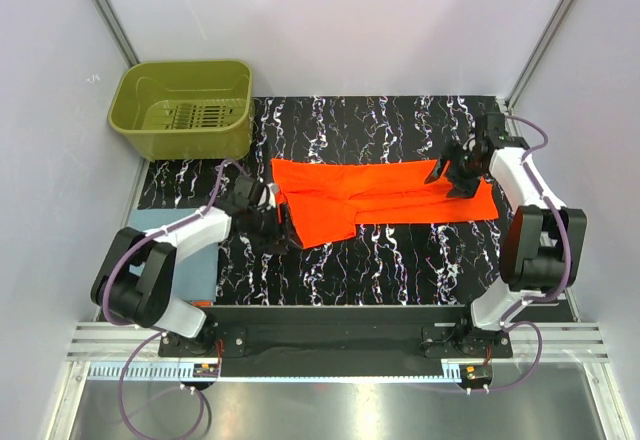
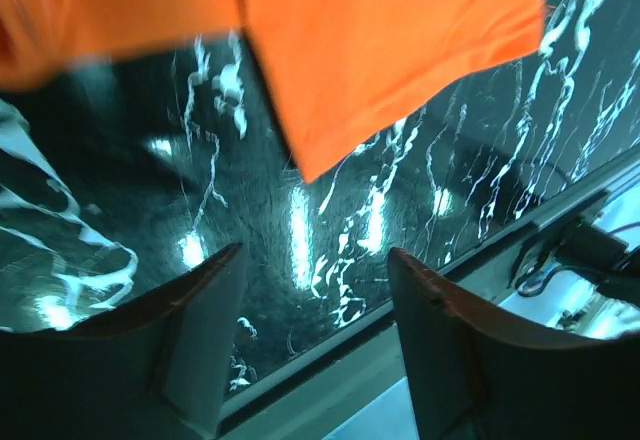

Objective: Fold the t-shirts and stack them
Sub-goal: Fold the tshirt

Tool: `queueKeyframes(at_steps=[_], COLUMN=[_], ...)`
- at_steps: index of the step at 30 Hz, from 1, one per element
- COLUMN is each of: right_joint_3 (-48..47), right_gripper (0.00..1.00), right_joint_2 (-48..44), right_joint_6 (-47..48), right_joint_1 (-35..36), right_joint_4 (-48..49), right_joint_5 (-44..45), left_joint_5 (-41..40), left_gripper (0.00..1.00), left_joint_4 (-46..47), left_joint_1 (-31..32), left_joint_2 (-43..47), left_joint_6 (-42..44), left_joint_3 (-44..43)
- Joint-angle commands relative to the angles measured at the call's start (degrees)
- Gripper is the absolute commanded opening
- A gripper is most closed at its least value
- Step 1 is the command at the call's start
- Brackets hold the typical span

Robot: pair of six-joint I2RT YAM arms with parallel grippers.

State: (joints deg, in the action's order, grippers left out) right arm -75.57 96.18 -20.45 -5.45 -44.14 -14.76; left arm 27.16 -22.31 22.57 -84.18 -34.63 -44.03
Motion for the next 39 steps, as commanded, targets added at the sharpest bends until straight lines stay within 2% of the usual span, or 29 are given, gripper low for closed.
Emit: queueKeyframes(at_steps=[1,5,9,15,18,19,21,22,30,34,39], right_joint_3=[4.62,7.98,10.00,10.97,10.79,10.71,10.71,10.71,9.92,8.25,5.44], right_gripper=[0.75,0.75,0.75,0.75,0.75,0.75,0.75,0.75,0.75,0.75,0.75], right_joint_2=[-4.24,-7.31,-9.78,-10.75,-10.66,-10.58,-10.40,-10.31,-8.56,-6.01,-3.64], right_joint_6=[-1.35,-1.26,-1.44,-1.35,-1.26,-1.26,-1.26,-1.26,-1.79,-2.23,-3.89], right_joint_1=[0.79,1.23,1.67,2.90,3.25,3.34,3.43,3.52,3.70,3.78,3.87], right_joint_4=[1.33,2.04,2.39,2.74,2.92,2.92,2.92,3.01,3.80,4.06,3.97], right_joint_5=[-5.97,-6.94,-7.91,-8.61,-8.97,-8.97,-8.97,-8.88,-10.11,-11.34,-13.44], left_joint_5=[-2.36,-8.52,-13.61,-15.82,-14.60,-14.15,-13.28,-12.92,-13.09,-9.59,-8.09], left_gripper=[0.56,0.52,0.49,0.47,0.35,0.26,0.15,0.01,0.00,0.00,0.00], left_joint_4=[11.63,16.66,18.61,19.49,19.58,19.58,19.14,17.75,6.67,5.26,5.78], left_joint_1=[1.33,3.18,4.59,5.21,5.21,5.21,5.12,5.21,5.29,3.54,0.82], left_joint_2=[2.53,1.40,-1.24,-5.46,-6.08,-6.43,-6.78,-7.22,-5.73,-11.61,-17.32], left_joint_6=[-11.65,-18.44,-21.87,-24.69,-24.96,-23.74,-21.81,-21.01,-12.32,-10.72,-10.28], left_joint_3=[4.20,9.04,9.23,8.35,8.00,7.56,5.19,4.14,-15.80,-25.38,-30.41])
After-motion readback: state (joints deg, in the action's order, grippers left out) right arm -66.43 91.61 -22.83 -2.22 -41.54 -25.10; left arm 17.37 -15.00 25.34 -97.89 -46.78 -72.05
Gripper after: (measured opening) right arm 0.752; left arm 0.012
